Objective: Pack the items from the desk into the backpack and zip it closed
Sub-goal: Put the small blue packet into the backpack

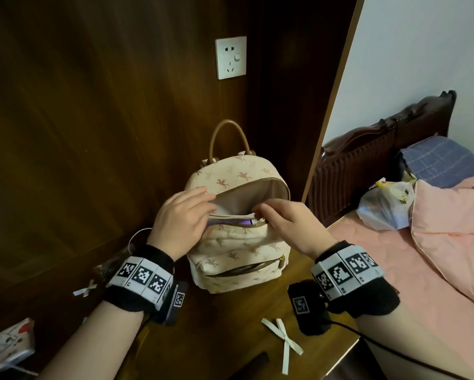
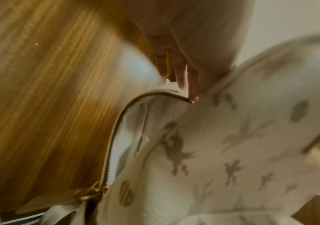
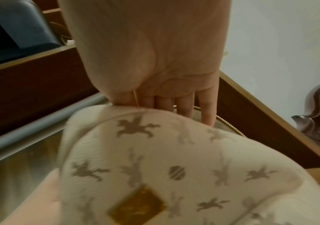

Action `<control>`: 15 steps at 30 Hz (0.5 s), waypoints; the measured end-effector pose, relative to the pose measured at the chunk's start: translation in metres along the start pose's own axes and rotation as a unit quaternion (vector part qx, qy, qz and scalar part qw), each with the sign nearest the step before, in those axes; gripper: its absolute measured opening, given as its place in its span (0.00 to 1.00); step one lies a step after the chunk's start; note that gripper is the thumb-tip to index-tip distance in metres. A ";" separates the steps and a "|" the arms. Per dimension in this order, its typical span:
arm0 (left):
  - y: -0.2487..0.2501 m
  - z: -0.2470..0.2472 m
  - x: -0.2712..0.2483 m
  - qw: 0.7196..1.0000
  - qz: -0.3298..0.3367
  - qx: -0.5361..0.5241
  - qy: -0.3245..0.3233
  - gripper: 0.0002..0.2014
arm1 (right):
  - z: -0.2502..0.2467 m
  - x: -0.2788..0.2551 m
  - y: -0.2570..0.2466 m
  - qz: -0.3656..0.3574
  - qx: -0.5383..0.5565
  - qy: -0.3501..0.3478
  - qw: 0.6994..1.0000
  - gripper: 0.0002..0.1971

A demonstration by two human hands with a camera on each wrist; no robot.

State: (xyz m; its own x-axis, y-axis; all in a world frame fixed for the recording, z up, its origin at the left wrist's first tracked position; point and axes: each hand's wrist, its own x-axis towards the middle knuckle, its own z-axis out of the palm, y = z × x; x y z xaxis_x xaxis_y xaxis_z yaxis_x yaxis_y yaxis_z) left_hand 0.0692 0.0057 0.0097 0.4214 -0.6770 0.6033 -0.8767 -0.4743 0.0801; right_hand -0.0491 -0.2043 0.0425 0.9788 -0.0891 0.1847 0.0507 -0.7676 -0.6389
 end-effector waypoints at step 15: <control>-0.053 -0.120 -0.157 0.958 -0.287 0.011 0.001 0.08 | 0.088 -0.005 -0.144 -0.152 -0.006 0.058 0.987 0.10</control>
State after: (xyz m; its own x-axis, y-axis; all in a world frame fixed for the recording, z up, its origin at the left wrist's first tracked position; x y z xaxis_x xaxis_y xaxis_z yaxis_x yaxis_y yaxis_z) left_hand 0.0218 0.2045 0.0057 0.8327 -0.3000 0.4655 -0.4949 -0.7802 0.3825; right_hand -0.0436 -0.0371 0.0679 0.8895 0.0752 0.4507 0.3356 -0.7770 -0.5327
